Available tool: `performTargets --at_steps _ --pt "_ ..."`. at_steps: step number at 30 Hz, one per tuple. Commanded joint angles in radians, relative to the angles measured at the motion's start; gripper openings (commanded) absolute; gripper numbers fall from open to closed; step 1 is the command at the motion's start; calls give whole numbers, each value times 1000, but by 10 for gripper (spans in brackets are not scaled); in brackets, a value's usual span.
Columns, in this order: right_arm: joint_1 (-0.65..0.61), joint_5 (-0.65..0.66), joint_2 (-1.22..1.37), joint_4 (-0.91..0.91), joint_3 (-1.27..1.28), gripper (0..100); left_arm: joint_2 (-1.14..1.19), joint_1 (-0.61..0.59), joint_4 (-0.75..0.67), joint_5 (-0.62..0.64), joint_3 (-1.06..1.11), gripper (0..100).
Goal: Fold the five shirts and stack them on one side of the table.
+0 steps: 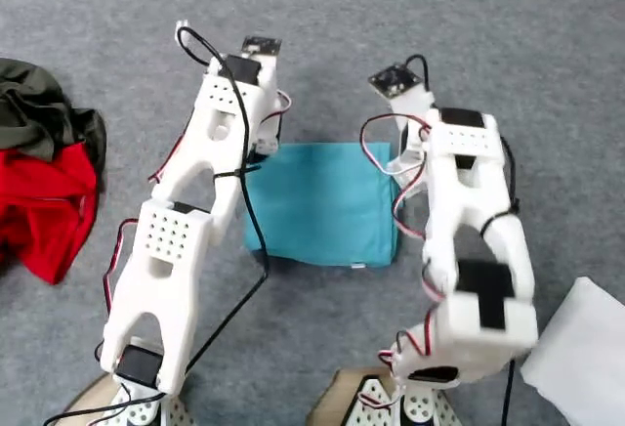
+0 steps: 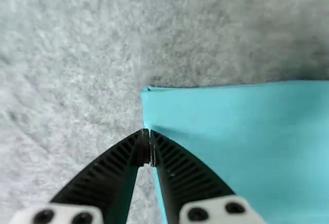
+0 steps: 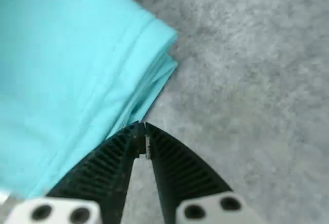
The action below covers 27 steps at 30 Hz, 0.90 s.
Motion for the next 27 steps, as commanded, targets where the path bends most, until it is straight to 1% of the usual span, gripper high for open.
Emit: performTargets --at_steps 1,3,7,10,12,15,17,19,22,27 --pt "-8 9 -225 91 -41 5 -25 -15 40 -23 -143 19" --pt "1 12 -323 141 -39 5 -59 -31 40 -25 -138 19" --pt "42 15 -504 278 -33 5 -122 -40 40 -25 -54 21" --pt "53 15 -630 365 36 5 -145 -40 38 -21 -9 29" --pt "53 14 -693 391 120 16 -143 -40 38 -20 11 75" --pt "47 -14 -762 394 292 90 -127 -55 37 44 14 143" --pt "45 -101 -788 381 383 122 -116 -69 34 75 14 150" --pt "44 -203 -806 350 456 125 -104 -86 34 86 14 150" --pt "-21 -367 -831 258 527 126 -65 -92 12 86 14 153" --pt "-142 -795 -862 68 604 144 -15 -84 12 80 -11 153"
